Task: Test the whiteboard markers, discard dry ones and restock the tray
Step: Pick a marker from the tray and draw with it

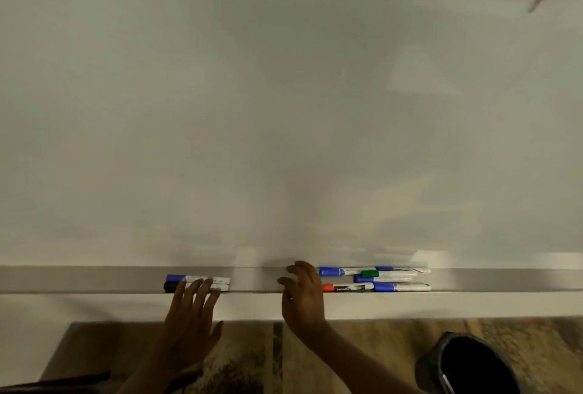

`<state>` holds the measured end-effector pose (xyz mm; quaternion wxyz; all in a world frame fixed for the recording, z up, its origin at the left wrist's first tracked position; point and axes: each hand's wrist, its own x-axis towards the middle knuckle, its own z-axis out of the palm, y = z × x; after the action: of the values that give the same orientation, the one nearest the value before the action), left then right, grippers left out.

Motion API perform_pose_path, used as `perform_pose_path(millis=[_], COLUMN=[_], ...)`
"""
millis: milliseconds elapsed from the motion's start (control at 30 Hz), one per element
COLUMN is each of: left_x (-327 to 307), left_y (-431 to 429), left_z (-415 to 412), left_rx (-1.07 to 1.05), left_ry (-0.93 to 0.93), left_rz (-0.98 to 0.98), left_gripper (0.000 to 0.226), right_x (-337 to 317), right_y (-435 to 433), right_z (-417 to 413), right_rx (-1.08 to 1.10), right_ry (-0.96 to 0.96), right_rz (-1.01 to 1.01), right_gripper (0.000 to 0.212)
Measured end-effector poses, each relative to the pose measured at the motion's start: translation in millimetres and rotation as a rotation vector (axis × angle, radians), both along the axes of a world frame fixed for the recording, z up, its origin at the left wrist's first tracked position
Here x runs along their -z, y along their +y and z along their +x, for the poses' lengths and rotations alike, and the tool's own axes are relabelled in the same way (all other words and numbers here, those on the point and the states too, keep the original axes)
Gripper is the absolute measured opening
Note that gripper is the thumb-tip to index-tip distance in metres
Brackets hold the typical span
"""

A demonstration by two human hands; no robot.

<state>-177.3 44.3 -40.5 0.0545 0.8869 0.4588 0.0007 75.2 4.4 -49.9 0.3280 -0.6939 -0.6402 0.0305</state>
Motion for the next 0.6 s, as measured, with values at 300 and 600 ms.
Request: perform_pose_path(millis=[300,600], left_x=[-15.8,-20.7], left_y=[-12.7,-18.6], left_z=[92.3,153.9], left_rx=[0.199,0.256], left_ry=[-0.009,0.119], left_rz=[-0.005,-0.041], left_gripper=[0.066,0.066], right_x=[-23.3,-18.6], right_y=[-33.4,-42.0], right_z=[90.4,130.3], right_rx=[0.136,0.048], right_ry=[-0.063,-0.287], right_rz=[-0.192,-0.303], right_gripper=[0.045,0.039])
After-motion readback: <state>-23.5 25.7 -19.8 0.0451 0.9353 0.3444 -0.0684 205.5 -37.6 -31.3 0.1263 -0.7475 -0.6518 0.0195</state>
